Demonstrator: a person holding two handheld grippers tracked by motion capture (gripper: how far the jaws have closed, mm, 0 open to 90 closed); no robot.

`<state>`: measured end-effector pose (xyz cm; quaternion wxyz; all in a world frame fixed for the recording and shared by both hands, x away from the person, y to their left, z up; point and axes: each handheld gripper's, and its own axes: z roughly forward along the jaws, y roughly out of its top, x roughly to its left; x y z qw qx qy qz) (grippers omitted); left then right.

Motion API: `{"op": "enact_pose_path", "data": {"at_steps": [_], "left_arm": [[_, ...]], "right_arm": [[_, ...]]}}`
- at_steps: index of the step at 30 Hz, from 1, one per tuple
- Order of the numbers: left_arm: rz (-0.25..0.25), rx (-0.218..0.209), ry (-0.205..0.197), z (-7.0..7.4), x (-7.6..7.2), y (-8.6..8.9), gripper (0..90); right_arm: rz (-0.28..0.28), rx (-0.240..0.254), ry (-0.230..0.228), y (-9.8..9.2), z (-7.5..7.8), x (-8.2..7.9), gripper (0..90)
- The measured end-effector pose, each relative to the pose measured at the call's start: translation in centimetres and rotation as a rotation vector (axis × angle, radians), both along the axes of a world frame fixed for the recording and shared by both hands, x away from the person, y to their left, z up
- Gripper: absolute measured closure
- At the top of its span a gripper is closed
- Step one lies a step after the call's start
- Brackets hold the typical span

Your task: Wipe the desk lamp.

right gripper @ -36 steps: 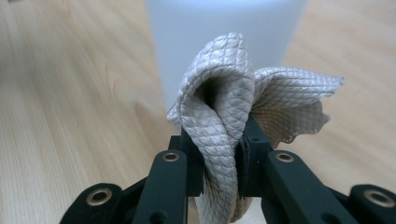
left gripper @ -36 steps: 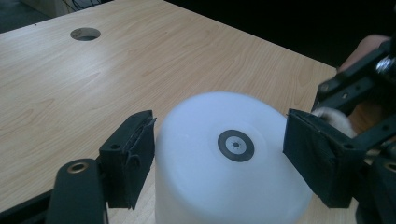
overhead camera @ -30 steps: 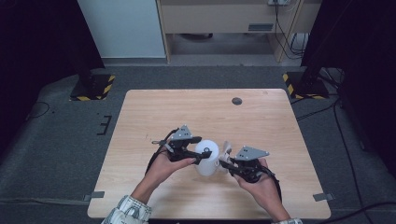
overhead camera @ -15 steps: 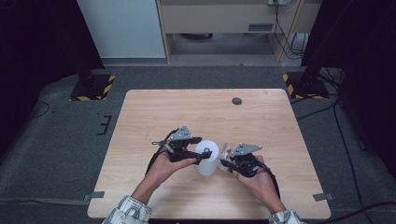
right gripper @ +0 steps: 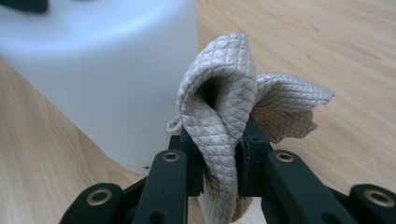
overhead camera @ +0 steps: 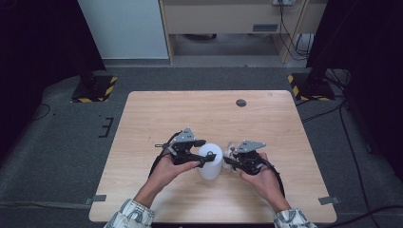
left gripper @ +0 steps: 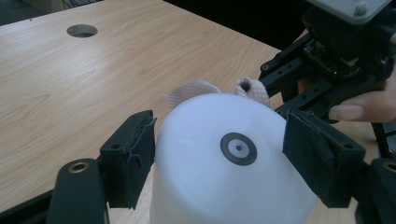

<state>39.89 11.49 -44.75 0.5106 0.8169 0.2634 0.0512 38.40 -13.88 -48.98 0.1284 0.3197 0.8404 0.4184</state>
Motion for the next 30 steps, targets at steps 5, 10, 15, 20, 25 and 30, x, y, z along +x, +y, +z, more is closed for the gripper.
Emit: {"op": "enact_pose_path", "data": {"at_steps": [5, 10, 15, 20, 25, 30], "left_arm": [[0.004, -0.002, -0.005, 0.0, 0.0, 0.0, 24.8], [0.009, -0.005, -0.002, -0.1, 0.0, 0.0, 24.8], [0.010, -0.009, 0.004, -0.1, 0.0, 0.0, 24.8], [0.018, -0.015, 0.008, -0.2, 0.1, -0.2, 24.9], [0.019, -0.011, 0.007, -0.1, 0.1, -0.1, 24.9], [0.019, -0.010, 0.005, -0.1, 0.0, 0.0, 24.9]], "right_arm": [[-0.002, 0.001, -0.003, 0.0, 0.0, -0.4, 76.4], [0.006, 0.038, -0.034, -0.4, 1.0, -1.9, 76.2], [0.011, 0.092, -0.080, -0.8, 2.9, -3.0, 76.3], [-0.006, 0.111, -0.071, -0.8, 3.3, -1.4, 76.2], [-0.008, 0.117, -0.023, -0.5, 2.5, 0.8, 76.3], [0.009, 0.044, 0.017, 0.3, 0.6, 1.7, 76.3]]}}
